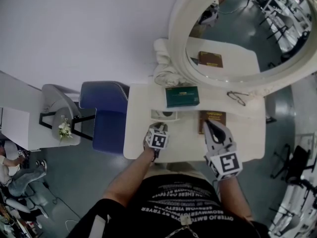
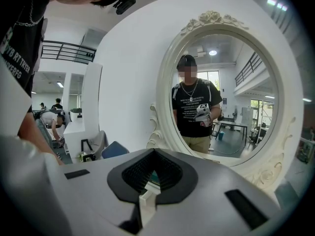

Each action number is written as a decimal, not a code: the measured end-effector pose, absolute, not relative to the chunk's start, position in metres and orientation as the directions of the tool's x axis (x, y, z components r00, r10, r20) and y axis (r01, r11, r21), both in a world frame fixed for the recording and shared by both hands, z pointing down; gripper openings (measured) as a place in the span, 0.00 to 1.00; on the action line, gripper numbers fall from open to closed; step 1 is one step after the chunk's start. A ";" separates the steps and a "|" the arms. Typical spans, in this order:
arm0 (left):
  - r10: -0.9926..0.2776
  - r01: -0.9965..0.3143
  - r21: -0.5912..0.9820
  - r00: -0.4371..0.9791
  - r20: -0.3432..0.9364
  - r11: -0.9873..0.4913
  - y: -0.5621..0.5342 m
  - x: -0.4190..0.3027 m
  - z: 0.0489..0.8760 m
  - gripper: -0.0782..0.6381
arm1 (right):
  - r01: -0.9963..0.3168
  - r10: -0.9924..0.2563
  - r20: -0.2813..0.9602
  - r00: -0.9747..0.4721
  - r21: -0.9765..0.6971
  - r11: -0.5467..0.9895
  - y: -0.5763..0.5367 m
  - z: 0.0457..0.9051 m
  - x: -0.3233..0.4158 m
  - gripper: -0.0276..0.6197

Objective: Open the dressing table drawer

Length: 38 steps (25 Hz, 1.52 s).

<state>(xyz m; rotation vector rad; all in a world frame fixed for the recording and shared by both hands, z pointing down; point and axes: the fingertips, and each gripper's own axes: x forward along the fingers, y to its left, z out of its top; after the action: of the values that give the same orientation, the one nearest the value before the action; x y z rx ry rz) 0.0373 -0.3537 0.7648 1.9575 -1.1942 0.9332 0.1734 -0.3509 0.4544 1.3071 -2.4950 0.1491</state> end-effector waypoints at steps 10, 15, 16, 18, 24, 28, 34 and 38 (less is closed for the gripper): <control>-0.440 -0.916 0.161 0.323 0.838 -0.367 -0.343 0.035 0.767 0.24 | -0.813 -0.777 0.342 -0.528 0.062 0.579 -0.343 0.456 0.176 0.05; -0.448 -0.918 0.157 0.320 0.835 -0.364 -0.342 0.036 0.766 0.24 | -0.818 -0.780 0.350 -0.519 0.062 0.572 -0.340 0.459 0.180 0.05; -0.449 -0.919 0.157 0.320 0.835 -0.363 -0.342 0.036 0.766 0.24 | -0.819 -0.782 0.350 -0.516 0.067 0.570 -0.340 0.460 0.182 0.05; -0.450 -0.919 0.154 0.317 0.835 -0.362 -0.342 0.035 0.766 0.24 | -0.818 -0.785 0.348 -0.513 0.080 0.570 -0.340 0.461 0.184 0.05; -0.464 -0.915 0.150 0.325 0.824 -0.374 -0.334 0.032 0.763 0.25 | -0.818 -0.782 0.332 -0.528 0.051 0.574 -0.340 0.455 0.178 0.05; -0.513 -0.910 0.177 0.362 0.778 -0.374 -0.323 0.025 0.756 0.25 | -0.816 -0.784 0.322 -0.531 0.057 0.575 -0.342 0.455 0.178 0.05; -0.673 -0.912 0.179 0.394 0.625 -0.368 -0.325 0.004 0.683 0.18 | -0.814 -0.787 0.315 -0.531 0.069 0.577 -0.345 0.457 0.174 0.05; -0.764 -0.923 0.119 0.371 0.528 -0.366 -0.334 -0.011 0.628 0.12 | -0.812 -0.784 0.315 -0.535 0.065 0.580 -0.345 0.453 0.164 0.05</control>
<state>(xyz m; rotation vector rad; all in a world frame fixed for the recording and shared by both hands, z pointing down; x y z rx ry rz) -0.0115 -0.3336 0.6276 2.2408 -1.4668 0.5485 0.1638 -0.3446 0.4533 1.3051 -2.5042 0.1275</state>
